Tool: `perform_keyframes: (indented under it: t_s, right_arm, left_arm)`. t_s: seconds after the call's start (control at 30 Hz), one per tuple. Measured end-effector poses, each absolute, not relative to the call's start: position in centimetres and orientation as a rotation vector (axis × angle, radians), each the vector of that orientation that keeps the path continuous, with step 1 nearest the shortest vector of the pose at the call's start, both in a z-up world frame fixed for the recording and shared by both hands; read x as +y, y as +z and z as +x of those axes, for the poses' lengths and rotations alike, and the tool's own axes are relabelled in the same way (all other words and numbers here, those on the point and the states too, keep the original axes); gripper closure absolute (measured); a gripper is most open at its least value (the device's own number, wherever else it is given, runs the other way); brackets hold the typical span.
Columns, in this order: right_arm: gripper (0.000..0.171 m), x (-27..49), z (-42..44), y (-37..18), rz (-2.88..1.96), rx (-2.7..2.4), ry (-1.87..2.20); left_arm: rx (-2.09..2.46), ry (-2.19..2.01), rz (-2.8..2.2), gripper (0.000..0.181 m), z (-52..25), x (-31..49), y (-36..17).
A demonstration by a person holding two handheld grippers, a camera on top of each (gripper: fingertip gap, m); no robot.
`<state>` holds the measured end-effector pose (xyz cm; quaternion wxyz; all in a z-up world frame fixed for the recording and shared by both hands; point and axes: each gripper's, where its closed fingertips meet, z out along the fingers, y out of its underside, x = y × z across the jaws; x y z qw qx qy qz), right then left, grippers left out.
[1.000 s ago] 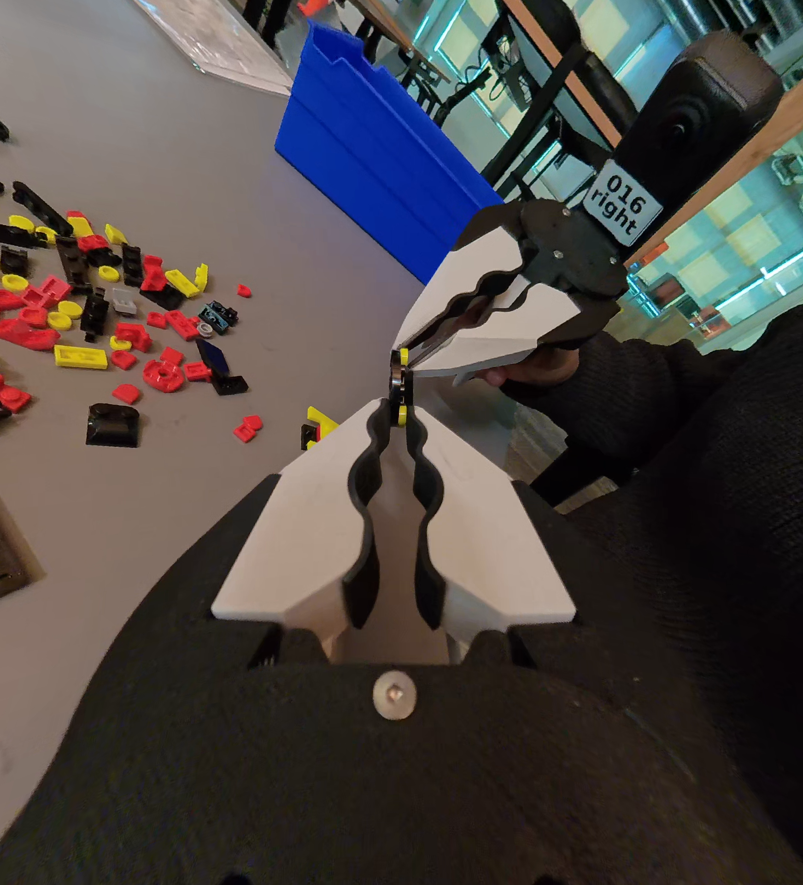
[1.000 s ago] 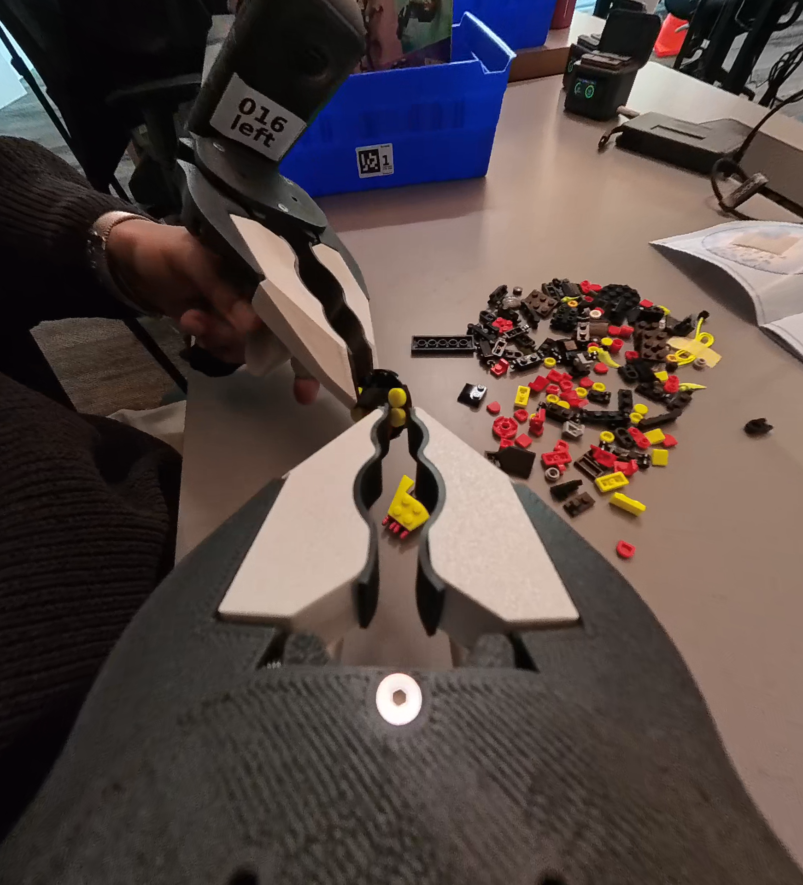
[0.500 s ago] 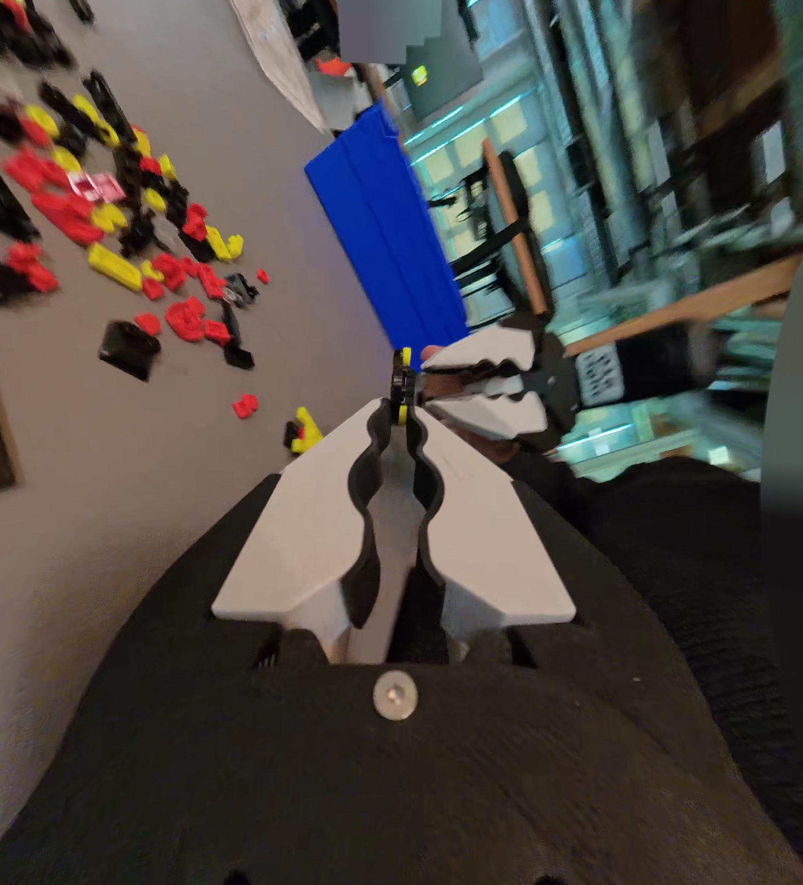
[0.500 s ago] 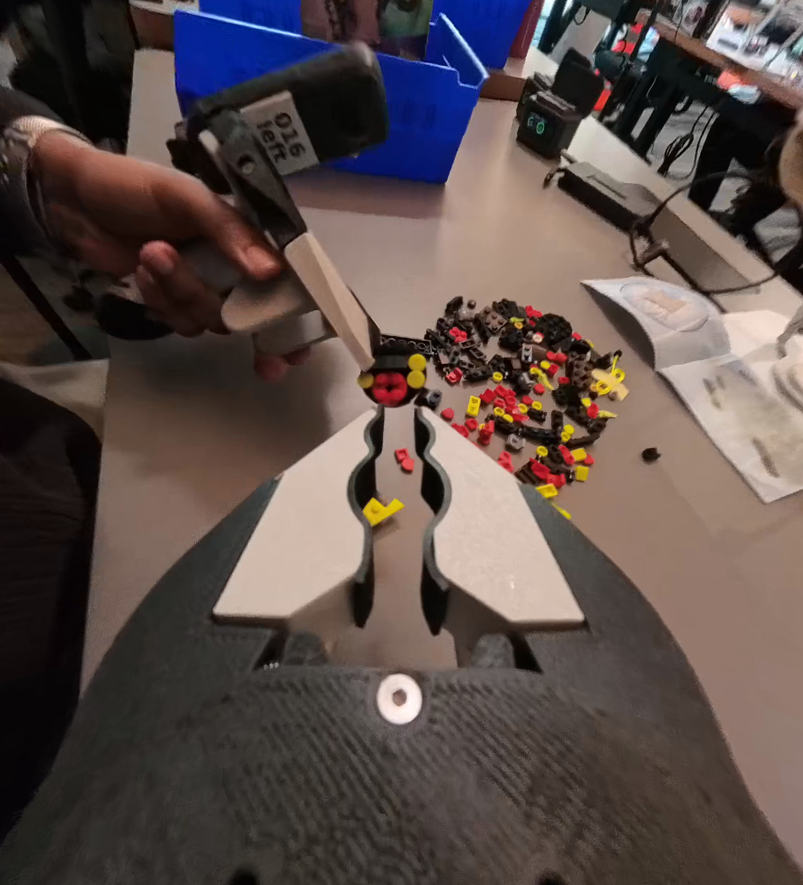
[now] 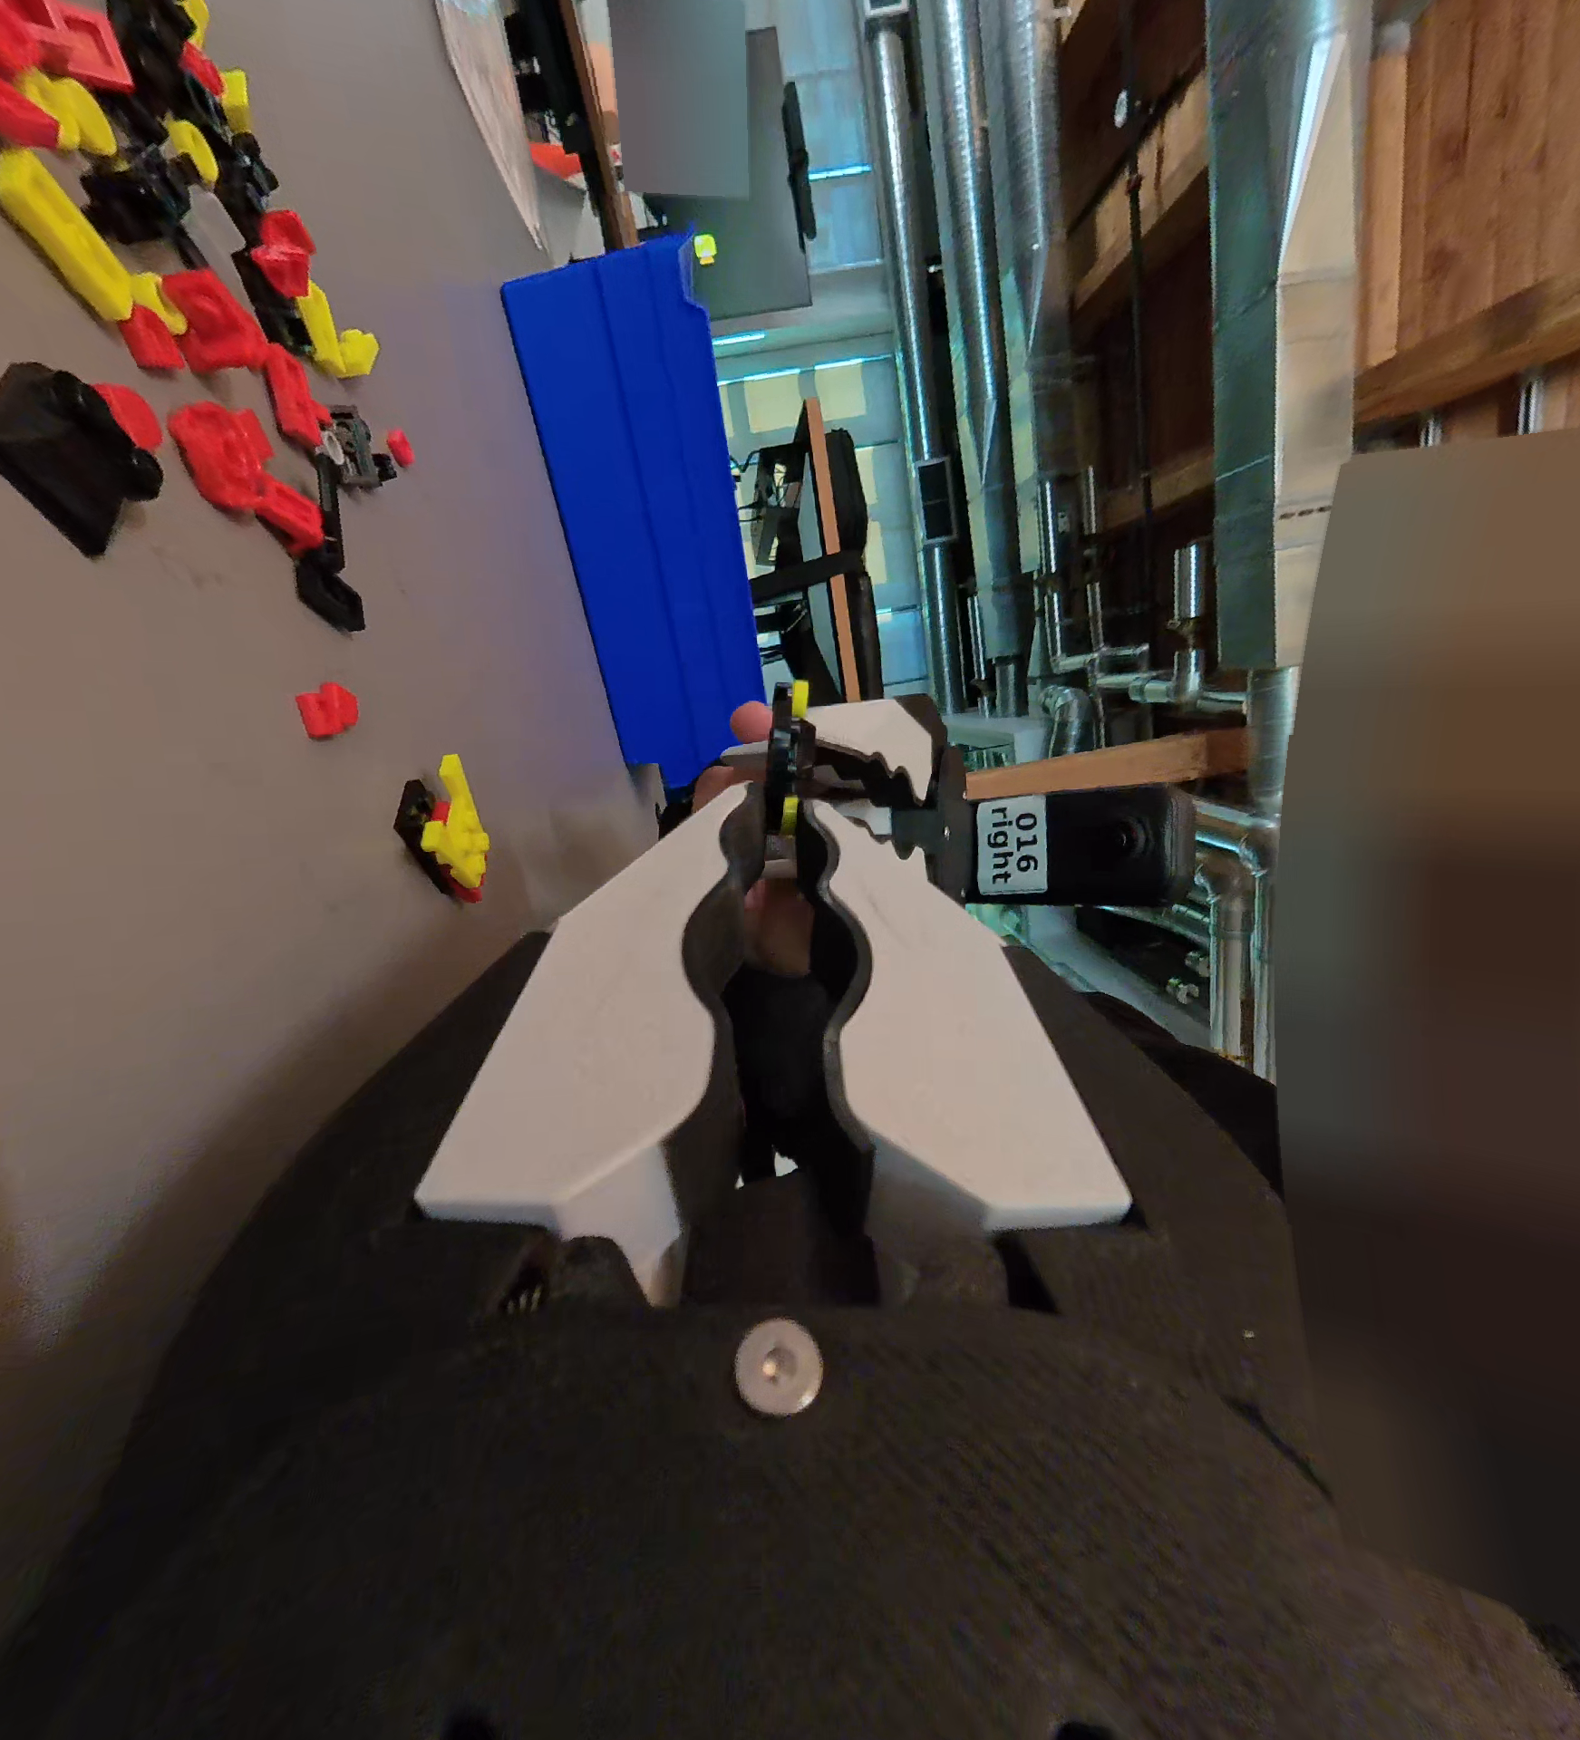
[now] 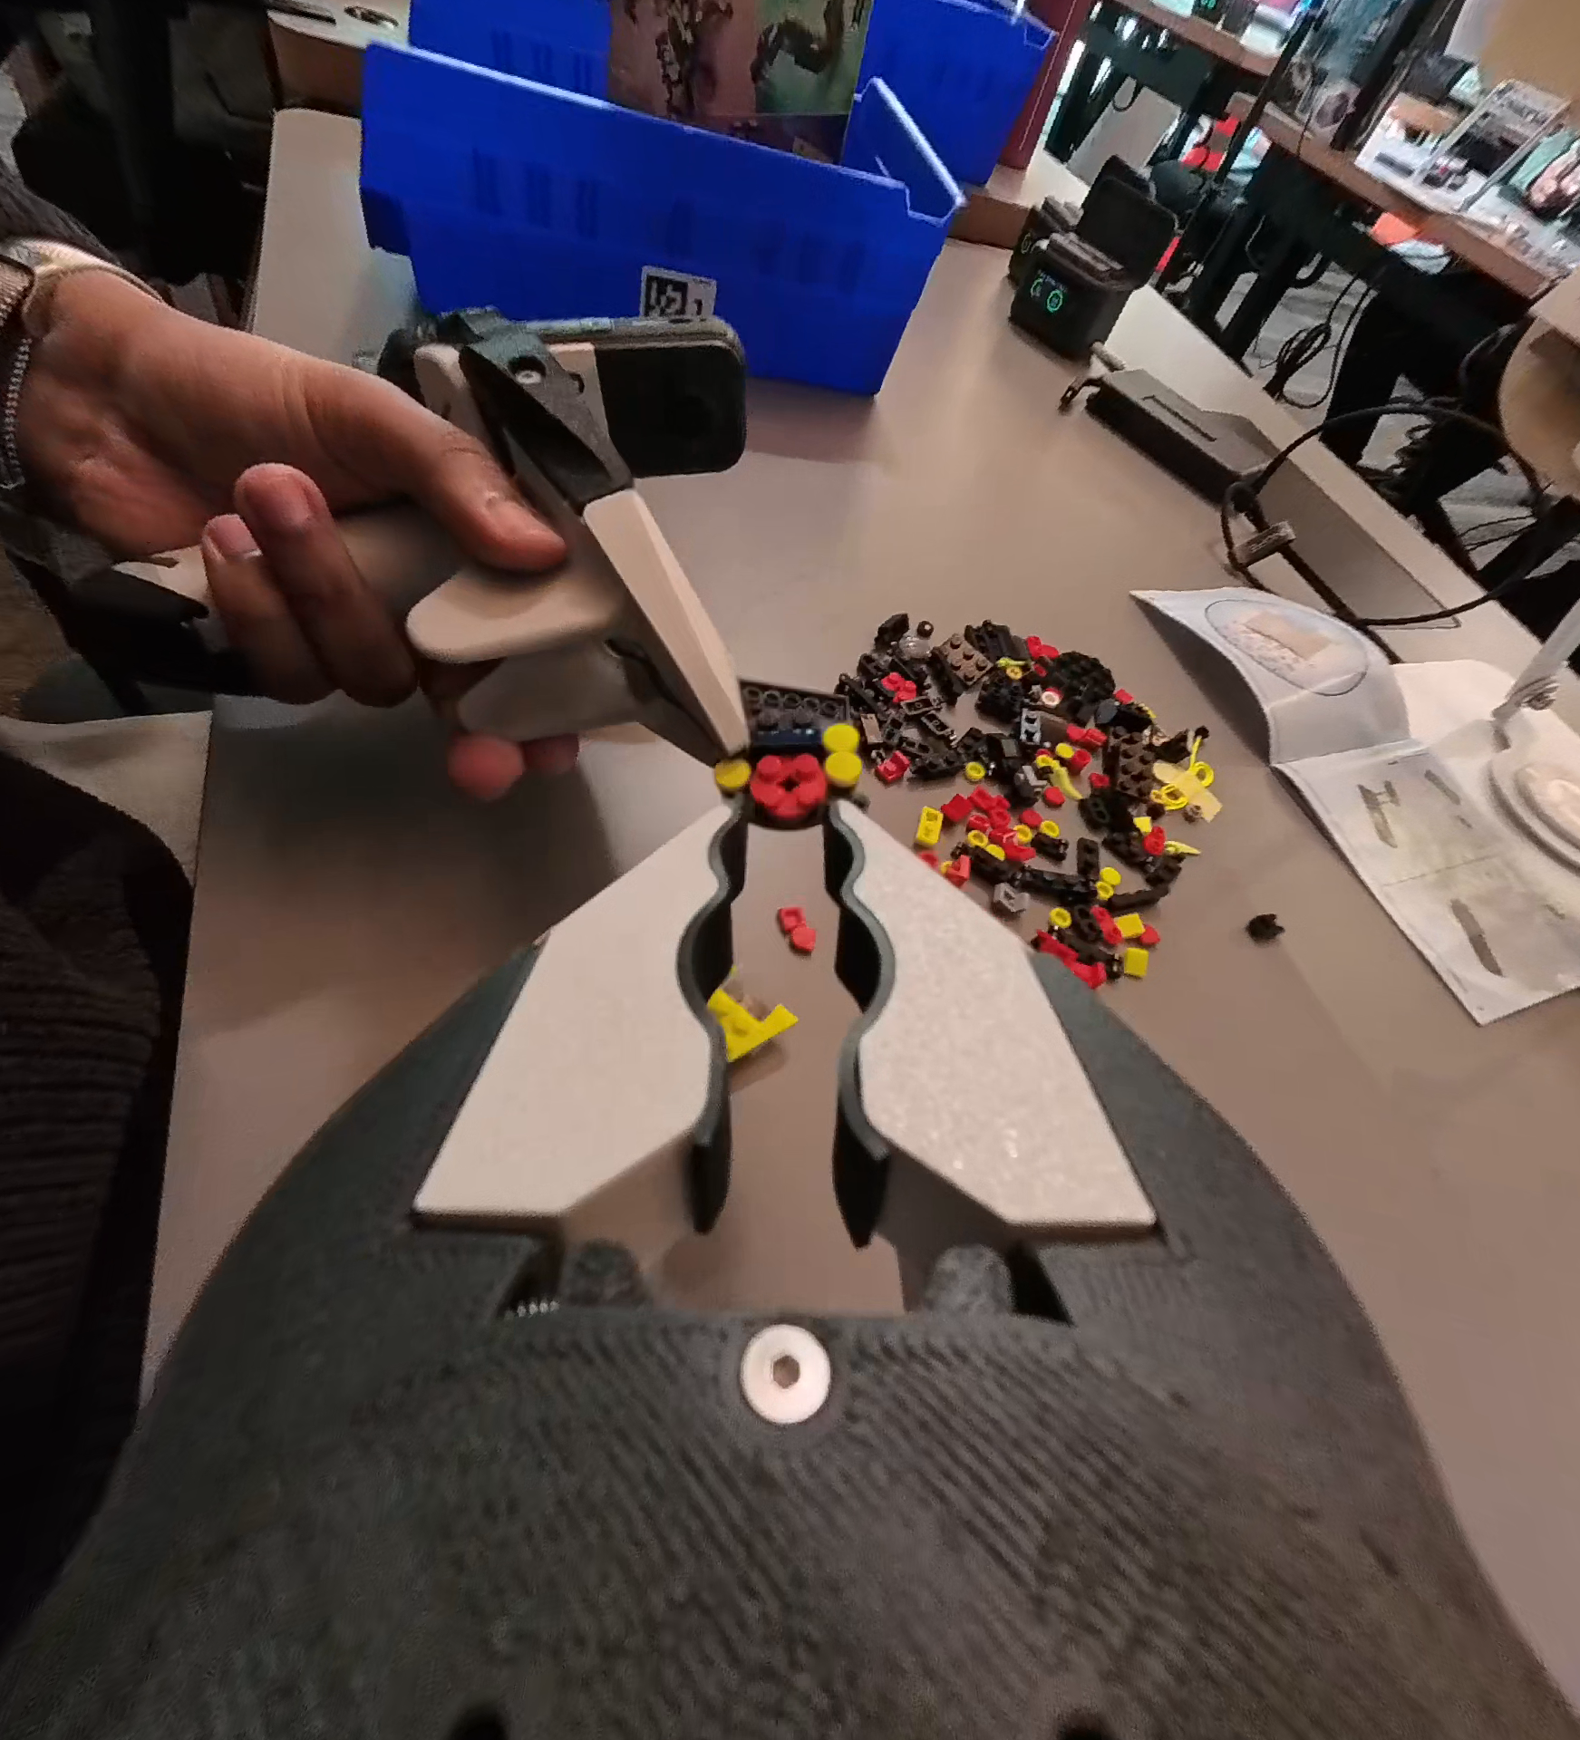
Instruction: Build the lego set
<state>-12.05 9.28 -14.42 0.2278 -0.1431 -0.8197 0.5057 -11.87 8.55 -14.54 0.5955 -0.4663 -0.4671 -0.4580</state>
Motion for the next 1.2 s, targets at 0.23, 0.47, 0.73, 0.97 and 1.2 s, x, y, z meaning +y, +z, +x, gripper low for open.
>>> perform_keyframes:
  t_s: [0.23,0.47,0.73,0.97,1.2]
  right_arm:
    - [0.157,9.2,-12.1,-13.9,-0.393,-2.231,1.407]
    - [0.156,9.2,-12.0,-14.5,-0.420,-2.274,1.428]
    - [0.160,9.3,-11.2,-14.5,-0.314,-2.293,1.407]
    - [0.157,9.2,-10.3,-15.1,-0.099,-2.289,1.319]
    - [0.155,9.0,-9.1,-16.4,0.003,-2.360,1.293]
  left_arm:
    - [-1.072,-1.040,-1.100,0.179,-11.8,8.5,-14.5]
    - [-1.044,-0.976,-1.193,0.179,-11.3,8.8,-14.8]
    - [-0.968,-0.960,-1.315,0.179,-10.2,9.0,-15.1]
    - [-0.906,-0.960,-1.454,0.180,-9.3,9.0,-15.8]
    - [-0.840,-0.921,-1.631,0.180,-8.0,9.0,-17.2]
